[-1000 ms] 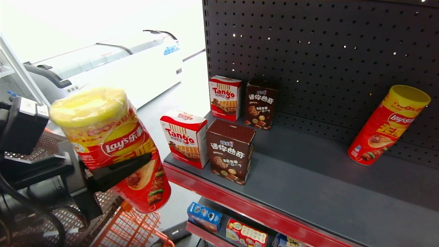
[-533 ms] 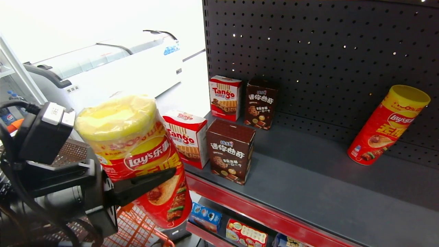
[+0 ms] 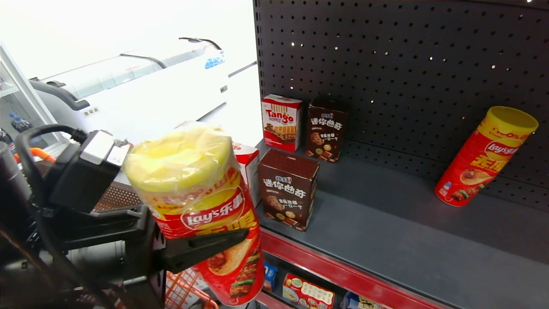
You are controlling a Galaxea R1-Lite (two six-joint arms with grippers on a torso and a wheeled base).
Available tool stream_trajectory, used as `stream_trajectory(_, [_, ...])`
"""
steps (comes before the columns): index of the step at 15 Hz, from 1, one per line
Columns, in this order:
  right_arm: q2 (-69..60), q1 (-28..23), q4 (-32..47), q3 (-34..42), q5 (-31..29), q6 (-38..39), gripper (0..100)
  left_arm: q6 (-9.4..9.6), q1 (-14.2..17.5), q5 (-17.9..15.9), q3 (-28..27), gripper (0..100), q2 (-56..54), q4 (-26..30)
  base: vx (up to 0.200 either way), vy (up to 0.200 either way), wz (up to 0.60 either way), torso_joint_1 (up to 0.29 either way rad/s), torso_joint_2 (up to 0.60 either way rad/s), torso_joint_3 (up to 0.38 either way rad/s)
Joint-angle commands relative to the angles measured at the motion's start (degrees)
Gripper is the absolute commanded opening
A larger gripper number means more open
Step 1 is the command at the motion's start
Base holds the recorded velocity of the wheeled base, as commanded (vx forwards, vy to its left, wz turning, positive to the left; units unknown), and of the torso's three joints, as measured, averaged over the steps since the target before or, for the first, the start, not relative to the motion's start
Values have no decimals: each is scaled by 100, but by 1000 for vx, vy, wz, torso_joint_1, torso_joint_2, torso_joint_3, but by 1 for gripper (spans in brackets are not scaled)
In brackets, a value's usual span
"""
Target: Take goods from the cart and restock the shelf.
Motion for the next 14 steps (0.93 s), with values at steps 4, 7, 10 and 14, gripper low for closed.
stream_trajectory(4, [9, -2, 0, 0, 3, -4, 100, 8, -473, -262, -877, 0, 1101, -1, 0, 0, 0, 0, 0, 0])
stream_trajectory(7, [9, -2, 0, 0, 3, -4, 100, -1, -613, -297, -1185, 0, 1611, -299, 0, 0, 0, 0, 0, 0])
stream_trajectory(10, [9, -2, 0, 0, 3, -4, 100, -1, -736, -376, -1466, 0, 1901, -396, 0, 0, 0, 0, 0, 0])
stream_trajectory(14, [9, 6, 0, 0, 3, -4, 100, -1, -894, -482, -1730, 0, 2121, -396, 0, 0, 0, 0, 0, 0])
